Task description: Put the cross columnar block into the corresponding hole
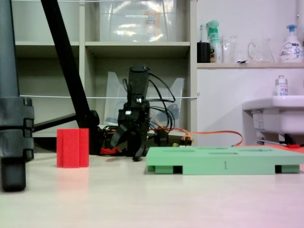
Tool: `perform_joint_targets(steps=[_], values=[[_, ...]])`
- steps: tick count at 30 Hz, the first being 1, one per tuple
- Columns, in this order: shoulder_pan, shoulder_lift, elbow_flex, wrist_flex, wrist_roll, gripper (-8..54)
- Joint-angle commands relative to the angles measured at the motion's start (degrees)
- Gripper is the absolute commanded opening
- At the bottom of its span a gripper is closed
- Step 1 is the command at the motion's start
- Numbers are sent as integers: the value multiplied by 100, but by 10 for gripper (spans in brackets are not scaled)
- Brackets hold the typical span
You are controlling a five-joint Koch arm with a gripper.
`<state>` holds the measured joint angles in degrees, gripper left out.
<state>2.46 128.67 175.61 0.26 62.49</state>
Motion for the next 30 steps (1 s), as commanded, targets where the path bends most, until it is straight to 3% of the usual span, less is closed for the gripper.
perform_joint_targets(steps=[1, 7, 10, 14, 17, 23, 24, 25, 26, 30], values=[[202, 396, 387, 501, 615, 314], [1081, 396, -70, 1494, 1125, 280], [1134, 396, -1292, 3393, 1406, 279], [1125, 404, -2021, 4201, 1758, 271], [1195, 396, -3955, 6627, 1846, 215], [1512, 272, -5836, 7427, 1521, 221], [1521, 132, -6021, 7436, 1389, 236], [1556, -193, -6354, 7453, 1195, 296], [1573, -668, -6847, 7655, 1187, 404], [1644, -2083, -7989, 8288, 1187, 448]])
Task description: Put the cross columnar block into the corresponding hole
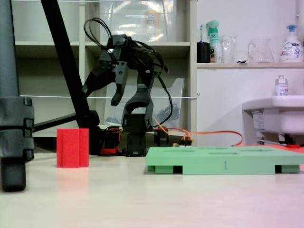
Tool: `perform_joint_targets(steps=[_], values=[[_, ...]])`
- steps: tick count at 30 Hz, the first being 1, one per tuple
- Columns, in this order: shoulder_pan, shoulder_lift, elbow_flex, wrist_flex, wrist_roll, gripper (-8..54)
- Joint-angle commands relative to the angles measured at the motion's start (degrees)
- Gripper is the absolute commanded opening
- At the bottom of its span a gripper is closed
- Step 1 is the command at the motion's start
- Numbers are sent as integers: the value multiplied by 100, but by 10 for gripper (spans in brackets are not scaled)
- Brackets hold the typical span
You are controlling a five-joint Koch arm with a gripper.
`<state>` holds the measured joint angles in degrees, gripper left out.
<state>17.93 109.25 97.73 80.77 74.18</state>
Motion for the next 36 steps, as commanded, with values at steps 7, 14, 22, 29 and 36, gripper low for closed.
perform_joint_targets(steps=[7, 14, 22, 29, 36], values=[[105, -905, -765, 264, -9, 520], [141, -2268, -2461, 2048, -624, 512], [387, -2408, -2839, 2698, -791, 497], [686, -1749, -2294, 2215, -949, 387], [255, -1257, -2268, 2373, -1143, 352]])
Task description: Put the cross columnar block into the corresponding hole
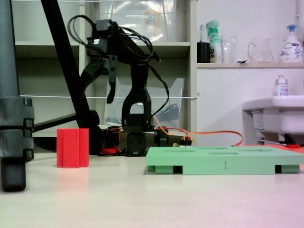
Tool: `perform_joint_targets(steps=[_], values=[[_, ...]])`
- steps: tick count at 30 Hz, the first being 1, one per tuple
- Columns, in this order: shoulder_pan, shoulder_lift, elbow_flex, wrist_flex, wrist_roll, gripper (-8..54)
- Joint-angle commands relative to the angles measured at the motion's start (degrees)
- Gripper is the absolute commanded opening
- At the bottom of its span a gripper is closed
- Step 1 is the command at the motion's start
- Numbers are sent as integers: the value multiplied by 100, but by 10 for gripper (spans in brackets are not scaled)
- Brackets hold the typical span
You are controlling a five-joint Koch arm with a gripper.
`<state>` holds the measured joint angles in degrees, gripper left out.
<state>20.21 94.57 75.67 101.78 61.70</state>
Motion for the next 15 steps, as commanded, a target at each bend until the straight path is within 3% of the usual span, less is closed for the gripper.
perform_joint_targets(steps=[1, 5, 8, 12, 15], values=[[44, 167, -62, 255, 114, 353], [202, -62, -176, 185, 0, 357], [343, -571, -501, 114, -141, 443], [404, -1230, -853, 62, -202, 512], [501, -1564, -905, -141, -220, 522]])
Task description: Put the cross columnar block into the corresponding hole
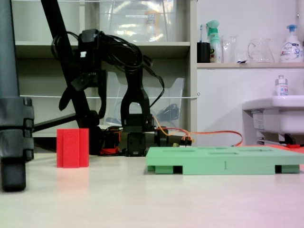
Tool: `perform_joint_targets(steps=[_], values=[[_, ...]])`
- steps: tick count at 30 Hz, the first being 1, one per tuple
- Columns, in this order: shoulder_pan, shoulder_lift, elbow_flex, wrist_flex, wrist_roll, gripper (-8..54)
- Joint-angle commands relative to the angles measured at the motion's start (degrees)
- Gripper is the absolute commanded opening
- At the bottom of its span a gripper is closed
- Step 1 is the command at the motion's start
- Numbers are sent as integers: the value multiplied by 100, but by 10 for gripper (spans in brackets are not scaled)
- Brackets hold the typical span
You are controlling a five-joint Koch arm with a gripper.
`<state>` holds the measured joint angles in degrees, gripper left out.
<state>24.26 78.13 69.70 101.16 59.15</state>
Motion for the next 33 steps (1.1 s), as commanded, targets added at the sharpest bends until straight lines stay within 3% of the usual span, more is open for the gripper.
perform_joint_targets(steps=[1, 25, 26, 29, 33], values=[[132, 9, -308, -185, 26, 522], [-105, -993, -308, -1802, 70, 519], [-114, -1081, -308, -1802, 70, 509], [-35, -1160, -149, -1784, 105, 313], [9, -1406, -114, -1477, 360, 287]])
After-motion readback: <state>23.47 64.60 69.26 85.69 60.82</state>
